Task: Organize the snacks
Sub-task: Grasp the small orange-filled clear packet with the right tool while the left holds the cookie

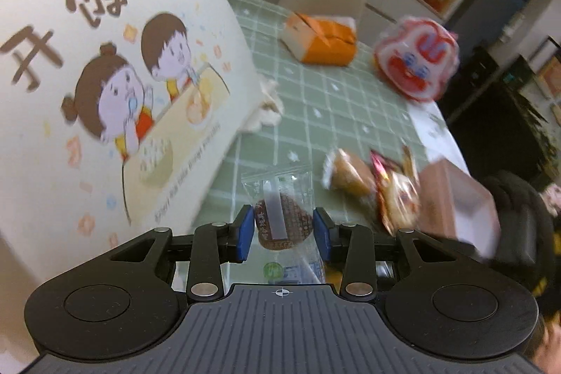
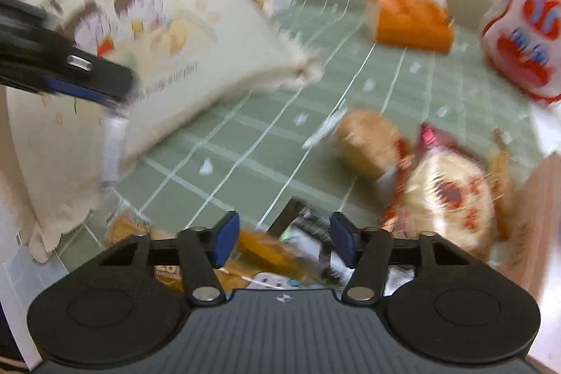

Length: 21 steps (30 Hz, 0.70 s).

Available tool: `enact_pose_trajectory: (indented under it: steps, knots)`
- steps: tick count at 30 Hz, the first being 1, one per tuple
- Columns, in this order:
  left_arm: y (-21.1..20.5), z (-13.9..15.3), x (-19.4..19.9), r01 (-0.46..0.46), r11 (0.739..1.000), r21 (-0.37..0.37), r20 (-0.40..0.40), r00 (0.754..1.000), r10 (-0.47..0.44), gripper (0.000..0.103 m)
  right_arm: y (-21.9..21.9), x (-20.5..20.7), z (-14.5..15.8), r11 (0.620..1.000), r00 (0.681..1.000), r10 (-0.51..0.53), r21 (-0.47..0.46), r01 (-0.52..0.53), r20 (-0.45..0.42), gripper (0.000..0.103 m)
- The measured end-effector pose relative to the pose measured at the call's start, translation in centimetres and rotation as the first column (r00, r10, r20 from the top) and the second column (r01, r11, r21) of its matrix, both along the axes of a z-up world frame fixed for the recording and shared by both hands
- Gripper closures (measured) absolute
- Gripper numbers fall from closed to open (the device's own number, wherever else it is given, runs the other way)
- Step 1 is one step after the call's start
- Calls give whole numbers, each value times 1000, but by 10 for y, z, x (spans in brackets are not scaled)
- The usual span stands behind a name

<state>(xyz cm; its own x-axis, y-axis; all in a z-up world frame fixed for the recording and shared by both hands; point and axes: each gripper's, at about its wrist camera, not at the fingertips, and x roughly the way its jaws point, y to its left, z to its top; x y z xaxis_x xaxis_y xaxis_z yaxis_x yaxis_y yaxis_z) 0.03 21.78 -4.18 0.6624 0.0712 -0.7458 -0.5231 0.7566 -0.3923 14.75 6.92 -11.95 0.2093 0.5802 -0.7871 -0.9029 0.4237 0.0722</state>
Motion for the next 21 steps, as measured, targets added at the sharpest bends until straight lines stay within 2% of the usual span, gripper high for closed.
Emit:
enact_pose_trajectory:
  steps: [3,4,5,8,12,15,16,18,19,21]
  knots:
    - [-14,-7,-11,93,994,-51,-2,996,-94,62,-1,-6,2,999,1000,-28,-30,28,-5,69]
    - [-21,-11,-11,135,988,-74,-1,991,-136,62,-6,-8,3,998,998,-56,-41,56,3,75]
    - [-30,-16,-11,183,978,-98,1,983,-184,62,-13,-8,4,995,996,-88,-52,89,6,77]
    - [-57,-33,-2,339,929,-151,14,940,-341,62,-40,-2,4,970,973,-230,-83,228,-14,77]
    - [-90,-56,17,466,858,-216,21,881,-473,62,-90,-2,6,904,907,-418,-123,409,-55,76]
    - [-108,-61,26,510,836,-205,-3,853,-521,62,-127,-13,9,869,873,-482,-158,468,-69,76]
    - [-113,-61,29,516,834,-194,-17,848,-529,62,-138,-17,11,865,870,-489,-160,476,-61,73]
    - [-121,-61,30,523,832,-186,-30,843,-537,62,-157,-25,15,863,872,-488,-158,479,-24,54]
    - [-125,-62,29,525,831,-182,-36,842,-539,62,-165,-30,17,864,874,-486,-149,481,9,41]
    - [-135,-66,27,519,837,-174,-56,843,-535,62,-178,-37,19,880,887,-458,-113,461,53,39]
